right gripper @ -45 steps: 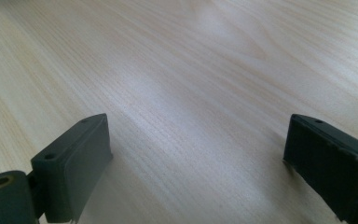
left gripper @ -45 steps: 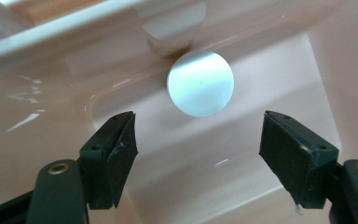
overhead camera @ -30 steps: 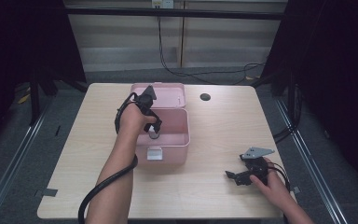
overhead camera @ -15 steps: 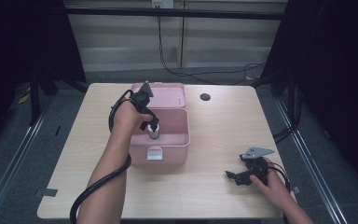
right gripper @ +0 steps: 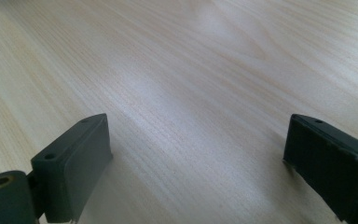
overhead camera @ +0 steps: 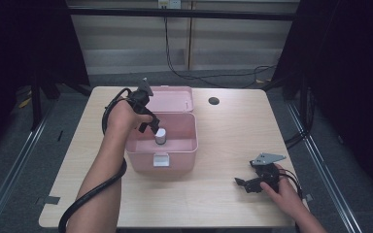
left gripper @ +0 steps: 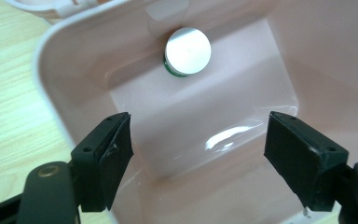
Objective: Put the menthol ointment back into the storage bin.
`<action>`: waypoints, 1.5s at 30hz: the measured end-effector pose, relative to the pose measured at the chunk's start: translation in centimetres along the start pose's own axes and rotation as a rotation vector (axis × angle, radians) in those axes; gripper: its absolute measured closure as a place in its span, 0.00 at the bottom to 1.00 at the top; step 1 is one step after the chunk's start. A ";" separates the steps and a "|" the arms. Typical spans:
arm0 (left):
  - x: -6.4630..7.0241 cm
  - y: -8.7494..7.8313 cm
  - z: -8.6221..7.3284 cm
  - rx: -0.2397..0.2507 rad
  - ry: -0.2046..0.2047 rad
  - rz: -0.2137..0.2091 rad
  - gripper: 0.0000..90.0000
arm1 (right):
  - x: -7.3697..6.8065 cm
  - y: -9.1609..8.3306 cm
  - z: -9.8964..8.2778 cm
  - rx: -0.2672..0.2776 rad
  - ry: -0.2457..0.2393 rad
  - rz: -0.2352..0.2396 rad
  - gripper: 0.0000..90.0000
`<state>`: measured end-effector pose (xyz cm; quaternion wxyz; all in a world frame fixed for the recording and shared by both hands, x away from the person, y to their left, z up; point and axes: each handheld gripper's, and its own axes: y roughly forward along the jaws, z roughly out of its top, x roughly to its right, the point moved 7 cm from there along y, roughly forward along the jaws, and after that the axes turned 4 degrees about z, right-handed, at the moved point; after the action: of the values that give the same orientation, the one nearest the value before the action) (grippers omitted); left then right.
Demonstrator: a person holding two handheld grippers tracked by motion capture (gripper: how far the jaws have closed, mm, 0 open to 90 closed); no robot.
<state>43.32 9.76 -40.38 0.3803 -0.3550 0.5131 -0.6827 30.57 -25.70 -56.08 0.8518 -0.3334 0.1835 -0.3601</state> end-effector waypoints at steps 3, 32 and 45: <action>-0.5 -0.7 -0.4 0.001 -0.006 0.005 0.26 | 0.0 0.0 0.0 0.000 0.000 0.000 0.08; -4.3 -3.7 -6.5 0.032 -0.011 -0.006 0.26 | 0.0 0.0 0.0 0.002 0.000 -0.001 0.08; -5.0 -3.5 -9.7 0.034 0.040 0.006 0.27 | 0.0 0.0 0.0 0.003 -0.001 -0.001 0.08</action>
<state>36.60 18.95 -39.64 0.3781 -0.3333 0.5100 -0.6970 30.59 -25.69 -56.09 0.8521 -0.3325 0.1824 -0.3606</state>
